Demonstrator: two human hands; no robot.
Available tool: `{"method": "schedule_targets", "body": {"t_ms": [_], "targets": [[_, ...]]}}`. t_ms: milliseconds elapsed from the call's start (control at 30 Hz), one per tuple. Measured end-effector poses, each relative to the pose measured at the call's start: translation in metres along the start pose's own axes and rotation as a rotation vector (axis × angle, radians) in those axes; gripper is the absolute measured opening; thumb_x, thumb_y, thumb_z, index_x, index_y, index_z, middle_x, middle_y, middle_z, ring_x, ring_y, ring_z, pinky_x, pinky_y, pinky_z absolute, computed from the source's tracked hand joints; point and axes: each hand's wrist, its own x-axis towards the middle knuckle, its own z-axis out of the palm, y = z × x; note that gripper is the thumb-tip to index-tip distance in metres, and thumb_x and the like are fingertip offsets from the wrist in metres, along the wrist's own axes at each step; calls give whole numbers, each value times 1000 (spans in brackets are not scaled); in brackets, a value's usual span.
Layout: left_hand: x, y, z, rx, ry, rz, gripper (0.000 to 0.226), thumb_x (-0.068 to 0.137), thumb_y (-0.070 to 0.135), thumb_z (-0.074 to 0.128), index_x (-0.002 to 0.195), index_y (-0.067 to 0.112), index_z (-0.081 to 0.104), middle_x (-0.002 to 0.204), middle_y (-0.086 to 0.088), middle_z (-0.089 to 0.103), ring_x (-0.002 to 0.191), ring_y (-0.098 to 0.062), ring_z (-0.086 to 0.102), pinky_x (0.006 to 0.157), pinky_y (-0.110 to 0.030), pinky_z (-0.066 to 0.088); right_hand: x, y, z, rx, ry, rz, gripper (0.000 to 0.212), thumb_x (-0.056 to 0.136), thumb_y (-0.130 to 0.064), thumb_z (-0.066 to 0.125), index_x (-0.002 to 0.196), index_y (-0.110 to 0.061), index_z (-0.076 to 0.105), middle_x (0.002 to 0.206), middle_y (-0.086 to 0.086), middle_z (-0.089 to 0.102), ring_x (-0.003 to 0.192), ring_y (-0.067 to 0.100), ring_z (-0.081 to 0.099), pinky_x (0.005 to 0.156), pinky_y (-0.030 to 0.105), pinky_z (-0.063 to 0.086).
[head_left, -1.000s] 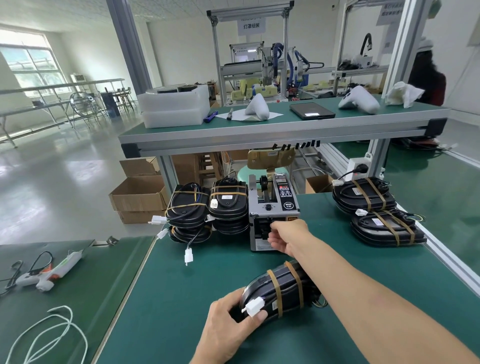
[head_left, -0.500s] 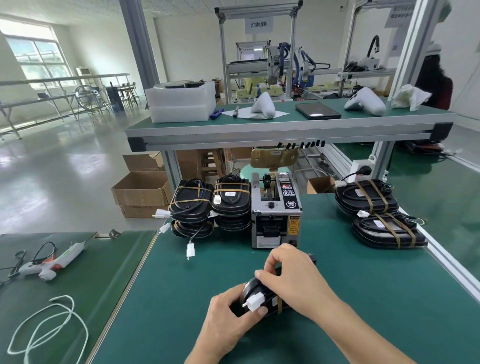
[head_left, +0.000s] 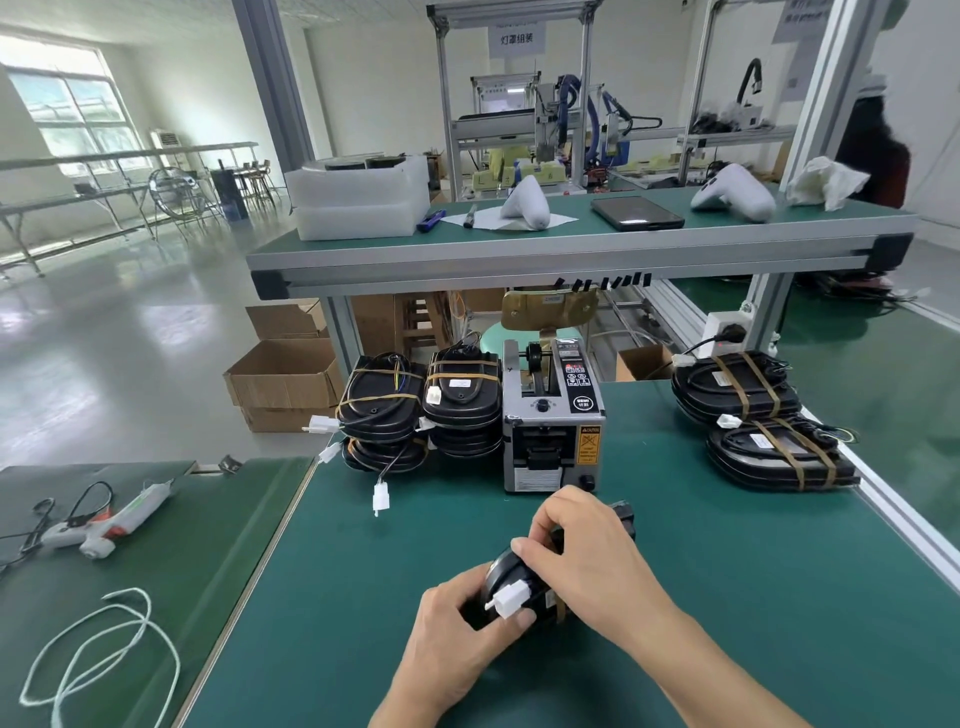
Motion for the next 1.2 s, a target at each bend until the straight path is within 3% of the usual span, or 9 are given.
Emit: {"method": "schedule_targets", "body": {"t_ms": [267, 433, 600, 700, 967, 1100, 1200], "targets": [[-1, 1, 0, 2, -6, 16, 36, 82, 57, 80, 116, 46, 75, 93, 3, 78, 85, -22, 69, 78, -37, 56, -1, 4, -2, 0, -24, -8, 27, 94, -33, 70, 72, -28, 54, 92, -14, 59, 94, 5, 54, 87, 23, 44], [-1, 2, -1, 8, -2, 19, 35, 81, 56, 80, 115, 48, 75, 91, 6, 78, 83, -17, 69, 74, -25, 54, -2, 5, -4, 11, -38, -12, 26, 95, -32, 70, 74, -27, 56, 93, -13, 60, 95, 5, 55, 87, 23, 44], [-1, 1, 0, -6, -6, 15, 38, 82, 60, 80, 117, 43, 76, 91, -1, 77, 84, -26, 68, 75, -36, 55, -1, 3, -5, 15, -34, -1, 27, 94, -34, 71, 73, -29, 55, 92, -14, 60, 94, 4, 55, 86, 22, 44], [-1, 1, 0, -8, -12, 9, 41, 83, 61, 79, 118, 40, 76, 91, 2, 77, 84, -23, 68, 74, -30, 53, 0, 0, -1, 10, -15, 7, 26, 92, -37, 71, 72, -29, 57, 90, -13, 59, 93, 5, 54, 89, 26, 44], [-1, 0, 0, -17, -10, 14, 55, 79, 77, 75, 117, 37, 77, 91, 1, 76, 84, -24, 68, 76, -37, 55, 0, 2, 2, -12, -14, -18, 23, 94, -38, 67, 77, -29, 56, 90, -16, 56, 95, 5, 51, 91, 24, 40], [-1, 1, 0, -17, -13, 12, 55, 80, 77, 75, 120, 40, 76, 92, 4, 77, 85, -19, 69, 77, -32, 55, 0, 1, 0, -15, -17, -10, 23, 97, -35, 65, 78, -26, 54, 92, -14, 56, 96, 8, 50, 93, 27, 41], [-1, 2, 0, -16, -14, 9, 55, 79, 79, 74, 120, 44, 75, 95, 4, 78, 87, -18, 71, 81, -36, 56, -1, 1, -2, -23, -26, -9, 24, 97, -34, 64, 78, -26, 52, 92, -14, 56, 97, 9, 50, 96, 28, 41]]}}
